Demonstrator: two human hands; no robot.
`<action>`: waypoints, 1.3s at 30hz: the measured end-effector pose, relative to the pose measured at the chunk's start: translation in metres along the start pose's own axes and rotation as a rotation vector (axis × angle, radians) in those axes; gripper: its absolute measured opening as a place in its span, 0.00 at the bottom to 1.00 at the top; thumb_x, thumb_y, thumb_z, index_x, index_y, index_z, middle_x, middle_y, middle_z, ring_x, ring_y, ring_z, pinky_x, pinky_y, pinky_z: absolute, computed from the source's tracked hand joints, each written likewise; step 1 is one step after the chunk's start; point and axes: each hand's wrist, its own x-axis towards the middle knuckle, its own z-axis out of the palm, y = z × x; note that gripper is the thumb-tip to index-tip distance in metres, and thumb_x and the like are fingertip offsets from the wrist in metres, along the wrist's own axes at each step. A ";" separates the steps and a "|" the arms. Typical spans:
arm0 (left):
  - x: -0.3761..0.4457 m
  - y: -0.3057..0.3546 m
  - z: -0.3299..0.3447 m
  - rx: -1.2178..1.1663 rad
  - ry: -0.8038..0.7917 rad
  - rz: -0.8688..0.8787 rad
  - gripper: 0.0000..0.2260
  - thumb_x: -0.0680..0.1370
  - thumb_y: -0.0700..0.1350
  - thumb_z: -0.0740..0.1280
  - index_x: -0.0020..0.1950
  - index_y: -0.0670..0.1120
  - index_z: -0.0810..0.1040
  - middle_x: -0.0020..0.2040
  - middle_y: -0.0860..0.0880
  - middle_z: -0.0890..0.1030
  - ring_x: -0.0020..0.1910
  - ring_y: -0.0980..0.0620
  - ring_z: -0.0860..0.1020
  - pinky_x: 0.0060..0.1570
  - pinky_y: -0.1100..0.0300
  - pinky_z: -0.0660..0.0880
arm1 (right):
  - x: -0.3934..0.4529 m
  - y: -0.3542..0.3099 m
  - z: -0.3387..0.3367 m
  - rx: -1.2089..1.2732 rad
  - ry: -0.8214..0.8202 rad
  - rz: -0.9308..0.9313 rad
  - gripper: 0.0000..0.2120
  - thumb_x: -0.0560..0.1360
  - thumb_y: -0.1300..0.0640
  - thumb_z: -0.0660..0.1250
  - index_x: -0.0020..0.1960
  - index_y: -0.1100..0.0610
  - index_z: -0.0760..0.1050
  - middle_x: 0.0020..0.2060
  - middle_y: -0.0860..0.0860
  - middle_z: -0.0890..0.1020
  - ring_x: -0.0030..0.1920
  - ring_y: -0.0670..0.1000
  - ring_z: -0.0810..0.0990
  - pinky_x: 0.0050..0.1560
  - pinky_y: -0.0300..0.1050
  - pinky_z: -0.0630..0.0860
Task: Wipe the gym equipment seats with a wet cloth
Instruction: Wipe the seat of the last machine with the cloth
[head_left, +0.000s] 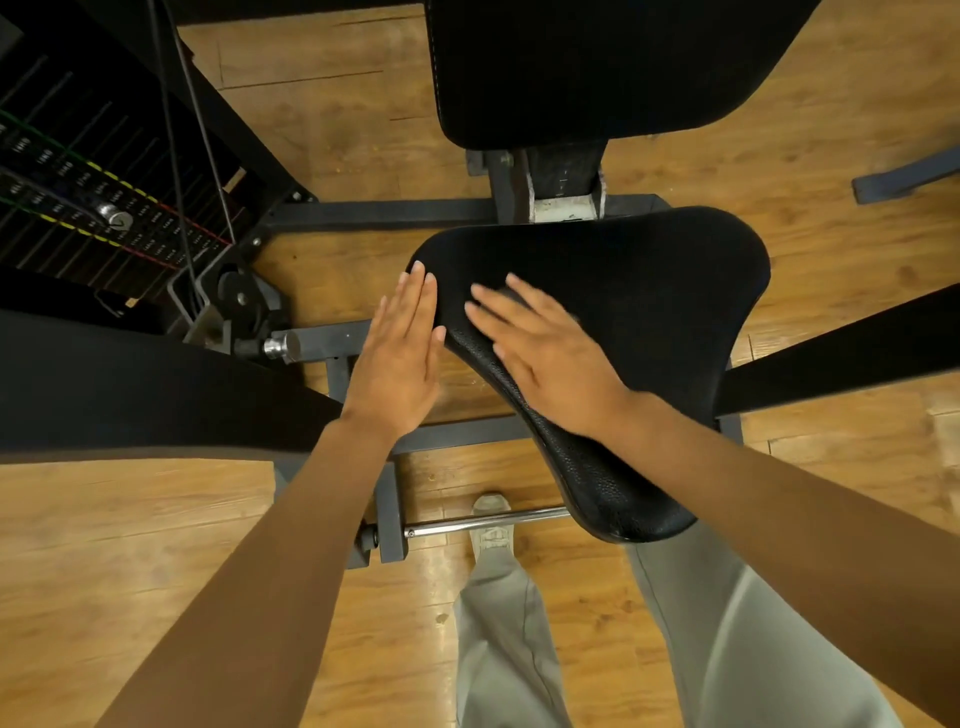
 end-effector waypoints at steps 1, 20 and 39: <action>0.000 -0.002 -0.003 0.001 -0.012 0.012 0.24 0.86 0.45 0.51 0.80 0.43 0.48 0.81 0.48 0.46 0.79 0.56 0.42 0.75 0.65 0.36 | -0.014 -0.004 -0.002 -0.008 -0.042 -0.054 0.22 0.82 0.58 0.55 0.76 0.57 0.67 0.75 0.53 0.69 0.77 0.58 0.61 0.77 0.54 0.56; 0.004 -0.023 -0.007 -0.056 -0.061 0.104 0.24 0.85 0.38 0.55 0.80 0.41 0.52 0.81 0.45 0.50 0.79 0.54 0.45 0.78 0.56 0.43 | 0.026 -0.032 0.034 -0.372 0.074 0.047 0.33 0.77 0.63 0.69 0.78 0.60 0.60 0.77 0.54 0.64 0.77 0.61 0.61 0.77 0.54 0.56; -0.007 0.010 -0.014 0.187 -0.024 0.075 0.22 0.85 0.49 0.55 0.77 0.40 0.63 0.78 0.40 0.61 0.79 0.45 0.57 0.78 0.50 0.49 | -0.054 -0.031 0.024 -0.147 0.208 0.052 0.18 0.81 0.56 0.57 0.66 0.57 0.78 0.67 0.57 0.77 0.68 0.62 0.74 0.68 0.59 0.71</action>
